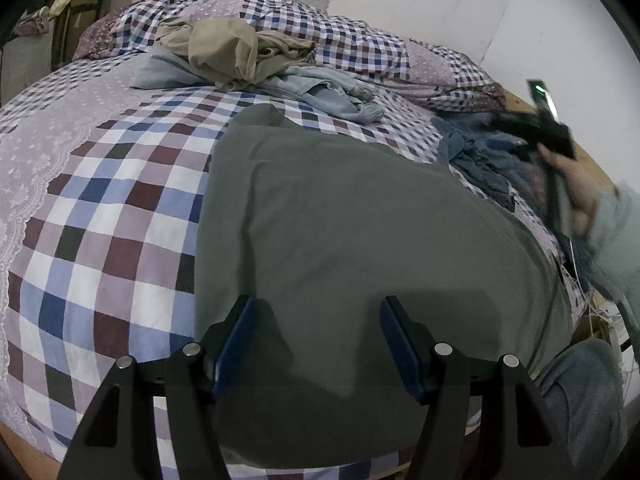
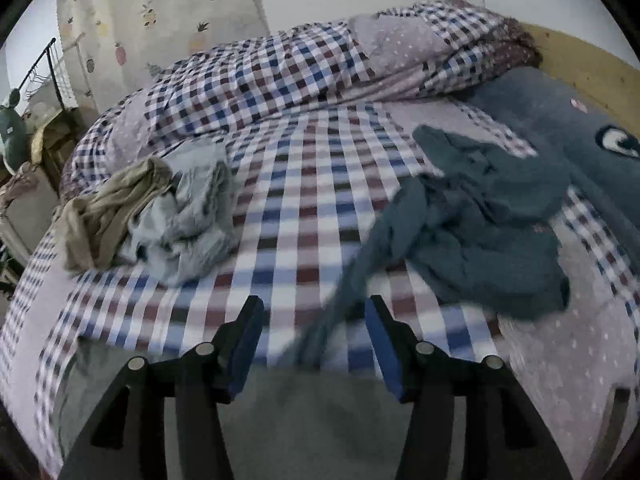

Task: Fold clothes
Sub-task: 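Open both tools and smooth the laid green shirt flat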

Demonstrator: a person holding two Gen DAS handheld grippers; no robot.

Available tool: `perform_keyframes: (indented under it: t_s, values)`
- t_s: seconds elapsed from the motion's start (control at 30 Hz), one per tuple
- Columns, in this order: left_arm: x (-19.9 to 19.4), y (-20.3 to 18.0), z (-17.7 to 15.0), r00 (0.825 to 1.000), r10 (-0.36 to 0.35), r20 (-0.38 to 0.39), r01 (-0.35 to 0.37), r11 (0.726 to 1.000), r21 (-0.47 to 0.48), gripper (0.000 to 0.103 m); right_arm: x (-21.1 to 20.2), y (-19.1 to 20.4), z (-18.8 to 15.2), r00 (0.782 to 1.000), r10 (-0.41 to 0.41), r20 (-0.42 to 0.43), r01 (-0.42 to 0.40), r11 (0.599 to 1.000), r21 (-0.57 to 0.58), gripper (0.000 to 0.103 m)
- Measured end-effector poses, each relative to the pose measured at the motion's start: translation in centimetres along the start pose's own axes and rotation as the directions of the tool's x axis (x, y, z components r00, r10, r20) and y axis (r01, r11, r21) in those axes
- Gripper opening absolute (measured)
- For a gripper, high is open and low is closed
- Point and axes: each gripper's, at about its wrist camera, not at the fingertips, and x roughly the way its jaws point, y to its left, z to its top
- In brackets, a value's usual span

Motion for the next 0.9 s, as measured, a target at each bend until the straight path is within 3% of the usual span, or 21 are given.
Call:
perform_keyframes:
  t_s: [0.2,0.4,0.47,0.67,0.8,0.9]
  values:
    - [-0.3,0.2,0.0,1.000,-0.004,0.006,0.004,1.000,-0.019,0.069,-5.5,-6.3,-6.7,1.000,0.021,-0.016,-0.018,0.990,0.140,0.064]
    - [-0.5,0.2,-0.2,1.000,-0.002,0.019,0.003,0.999,-0.032,0.069,-11.1,-13.4,-15.0,0.999,0.023,0.035,-0.035,0.925,0.377,0.064]
    - [-0.5,0.2,-0.4,1.000,0.000,0.022,0.001,0.999,-0.036,0.069,-11.8,-14.1,-17.5,0.996,0.073,0.047,-0.086,0.909,0.408,0.065]
    - [-0.8,0.5,-0.8,1.000,0.002,0.022,0.000,0.997,-0.080,0.069,-14.2,-9.4,-20.3,0.993,0.109,0.052,-0.119,0.958,0.259,0.065]
    - [-1.6,1.6,-1.3,1.000,-0.018,0.014,0.020,0.986,-0.167,0.069,-16.0,-4.7,-22.5,0.993,0.073,0.093,-0.081,0.993,0.085,0.068]
    - [-2.3,3.1,-2.0,1.000,-0.028,0.004,0.028,0.967,-0.255,0.069,-16.7,-0.6,-23.8,0.990,0.082,0.111,-0.072,0.994,-0.084,0.068]
